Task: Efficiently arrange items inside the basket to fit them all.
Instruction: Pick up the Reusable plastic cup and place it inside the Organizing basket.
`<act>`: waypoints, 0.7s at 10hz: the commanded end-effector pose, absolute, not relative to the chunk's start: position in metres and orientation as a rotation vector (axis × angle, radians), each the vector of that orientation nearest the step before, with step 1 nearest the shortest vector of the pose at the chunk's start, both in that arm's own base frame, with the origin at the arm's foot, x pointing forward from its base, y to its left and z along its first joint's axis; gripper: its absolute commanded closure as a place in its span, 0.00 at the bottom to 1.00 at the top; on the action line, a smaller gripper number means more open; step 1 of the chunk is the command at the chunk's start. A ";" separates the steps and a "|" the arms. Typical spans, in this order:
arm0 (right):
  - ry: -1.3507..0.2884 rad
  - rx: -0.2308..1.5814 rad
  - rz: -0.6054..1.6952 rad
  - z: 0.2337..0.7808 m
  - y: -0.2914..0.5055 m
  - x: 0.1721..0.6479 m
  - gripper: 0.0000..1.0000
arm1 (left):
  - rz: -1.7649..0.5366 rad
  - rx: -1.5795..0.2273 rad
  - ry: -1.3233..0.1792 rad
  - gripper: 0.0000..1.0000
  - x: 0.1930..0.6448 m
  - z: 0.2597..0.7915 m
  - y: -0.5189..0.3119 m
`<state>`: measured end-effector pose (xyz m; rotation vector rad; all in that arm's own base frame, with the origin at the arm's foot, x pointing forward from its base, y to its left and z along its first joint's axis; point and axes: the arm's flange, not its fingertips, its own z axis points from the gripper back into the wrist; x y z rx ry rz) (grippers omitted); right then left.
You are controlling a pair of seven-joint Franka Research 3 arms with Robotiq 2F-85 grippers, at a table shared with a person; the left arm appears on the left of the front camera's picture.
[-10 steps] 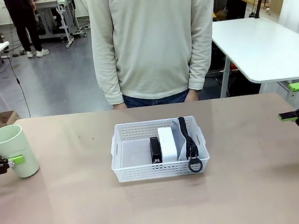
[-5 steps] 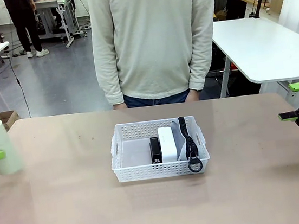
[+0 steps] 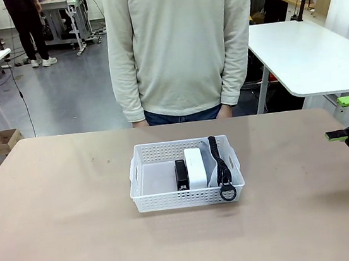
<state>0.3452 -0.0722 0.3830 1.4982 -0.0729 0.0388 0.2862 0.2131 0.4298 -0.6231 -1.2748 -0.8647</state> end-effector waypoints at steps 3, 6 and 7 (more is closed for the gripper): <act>-0.082 1.508 0.052 0.386 -0.073 0.344 0.00 | -0.863 -0.654 -1.297 0.29 0.306 0.409 0.210; -0.082 1.508 0.052 0.386 -0.073 0.344 0.00 | -0.814 -0.706 -1.293 0.14 0.290 0.415 0.171; -0.082 1.508 0.052 0.386 -0.073 0.344 0.00 | -0.817 -0.762 -1.275 0.14 0.293 0.438 0.129</act>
